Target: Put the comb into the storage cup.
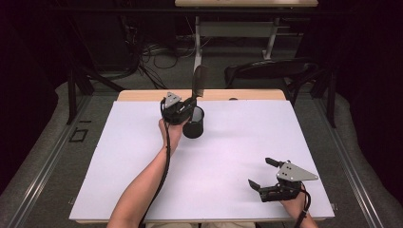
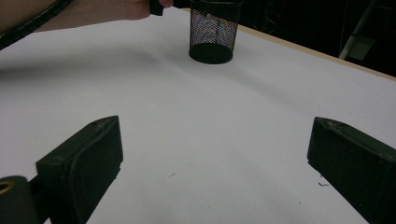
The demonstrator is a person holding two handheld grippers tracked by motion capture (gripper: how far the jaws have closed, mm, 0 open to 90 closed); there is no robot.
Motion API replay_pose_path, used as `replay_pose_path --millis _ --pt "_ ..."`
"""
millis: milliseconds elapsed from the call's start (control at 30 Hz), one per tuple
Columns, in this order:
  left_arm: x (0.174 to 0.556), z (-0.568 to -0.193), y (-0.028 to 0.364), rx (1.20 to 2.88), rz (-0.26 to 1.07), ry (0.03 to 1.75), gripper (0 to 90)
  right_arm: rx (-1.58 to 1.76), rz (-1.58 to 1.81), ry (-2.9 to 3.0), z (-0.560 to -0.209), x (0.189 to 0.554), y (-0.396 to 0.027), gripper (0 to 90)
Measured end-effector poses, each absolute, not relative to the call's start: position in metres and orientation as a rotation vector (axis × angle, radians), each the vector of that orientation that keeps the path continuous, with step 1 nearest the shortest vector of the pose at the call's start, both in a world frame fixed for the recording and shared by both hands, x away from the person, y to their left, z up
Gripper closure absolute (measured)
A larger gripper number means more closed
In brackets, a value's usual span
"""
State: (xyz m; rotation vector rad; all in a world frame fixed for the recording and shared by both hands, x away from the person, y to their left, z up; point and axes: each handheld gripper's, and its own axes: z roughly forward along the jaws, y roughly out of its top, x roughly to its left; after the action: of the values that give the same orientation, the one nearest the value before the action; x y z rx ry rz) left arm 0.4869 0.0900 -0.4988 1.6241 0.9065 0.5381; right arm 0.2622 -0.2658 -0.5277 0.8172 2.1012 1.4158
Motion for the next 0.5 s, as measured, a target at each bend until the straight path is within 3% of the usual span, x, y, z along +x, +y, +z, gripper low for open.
replay_pose_path --millis 500 --pt "0.4846 -0.5033 0.0888 1.644 0.559 0.9 72.5 0.817 1.415 2.102 -0.5278 0.2624 -0.2658 3.1"
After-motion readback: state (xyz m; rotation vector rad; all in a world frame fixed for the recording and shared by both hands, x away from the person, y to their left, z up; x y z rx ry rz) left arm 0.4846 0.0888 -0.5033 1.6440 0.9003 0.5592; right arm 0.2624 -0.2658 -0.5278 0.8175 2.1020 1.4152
